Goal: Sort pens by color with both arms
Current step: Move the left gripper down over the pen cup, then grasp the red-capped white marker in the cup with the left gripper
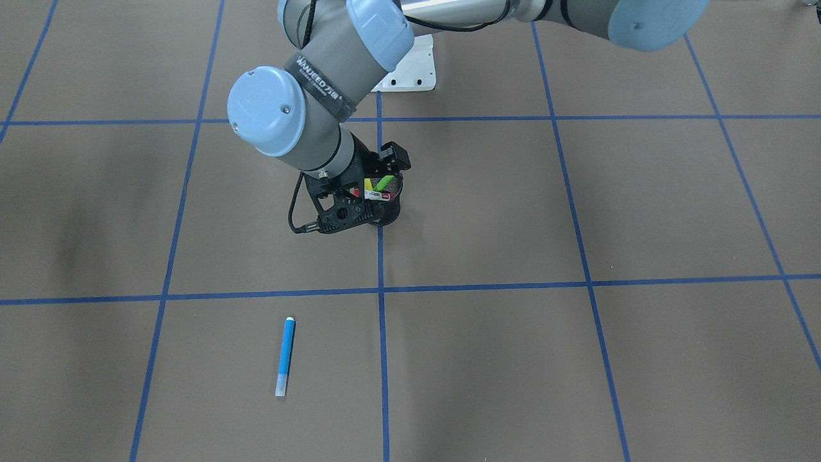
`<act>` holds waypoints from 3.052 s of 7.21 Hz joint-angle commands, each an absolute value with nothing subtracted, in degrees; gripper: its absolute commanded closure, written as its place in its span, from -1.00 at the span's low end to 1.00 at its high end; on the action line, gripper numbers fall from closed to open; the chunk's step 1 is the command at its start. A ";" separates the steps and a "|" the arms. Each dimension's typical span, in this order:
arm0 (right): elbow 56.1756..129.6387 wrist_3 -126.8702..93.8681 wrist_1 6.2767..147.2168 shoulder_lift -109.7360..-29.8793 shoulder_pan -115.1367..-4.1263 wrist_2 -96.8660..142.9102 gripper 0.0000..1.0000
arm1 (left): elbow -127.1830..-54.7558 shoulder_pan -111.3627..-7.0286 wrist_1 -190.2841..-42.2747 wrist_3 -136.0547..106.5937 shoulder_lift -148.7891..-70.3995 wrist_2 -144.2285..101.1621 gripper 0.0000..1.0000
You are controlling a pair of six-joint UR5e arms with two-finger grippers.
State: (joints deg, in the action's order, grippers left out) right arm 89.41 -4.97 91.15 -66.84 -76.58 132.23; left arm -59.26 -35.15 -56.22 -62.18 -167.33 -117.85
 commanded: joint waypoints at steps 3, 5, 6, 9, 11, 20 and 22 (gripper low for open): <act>89.47 -5.01 91.23 -66.62 -76.55 132.19 -1.00 | -53.17 -32.88 -60.47 -64.68 -168.40 -117.51 -0.90; 89.39 -4.92 91.32 -66.53 -76.55 132.10 -1.00 | -53.17 -31.91 -60.73 -65.30 -168.40 -116.55 -0.26; 89.38 -4.92 91.32 -66.53 -76.55 132.10 -1.00 | -53.26 -31.82 -61.08 -65.30 -168.40 -116.54 0.09; 89.47 -5.01 91.32 -66.45 -76.55 132.10 -1.00 | -53.70 -31.82 -61.08 -65.30 -168.57 -116.28 0.37; 89.38 -4.92 91.32 -66.53 -76.55 132.10 -1.00 | -53.70 -31.90 -61.35 -65.04 -168.57 -115.14 0.28; 88.86 -4.92 91.32 -66.27 -76.46 132.01 -1.00 | -53.61 -31.82 -63.37 -64.51 -168.05 -112.59 0.26; 88.86 -4.92 91.32 -66.27 -76.46 132.01 -1.00 | -53.79 -31.55 -63.37 -64.51 -168.13 -112.68 0.26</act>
State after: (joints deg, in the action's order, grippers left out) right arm 88.86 -4.92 91.32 -66.27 -76.47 132.01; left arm -53.68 -31.65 -63.36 -64.51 -168.14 -112.65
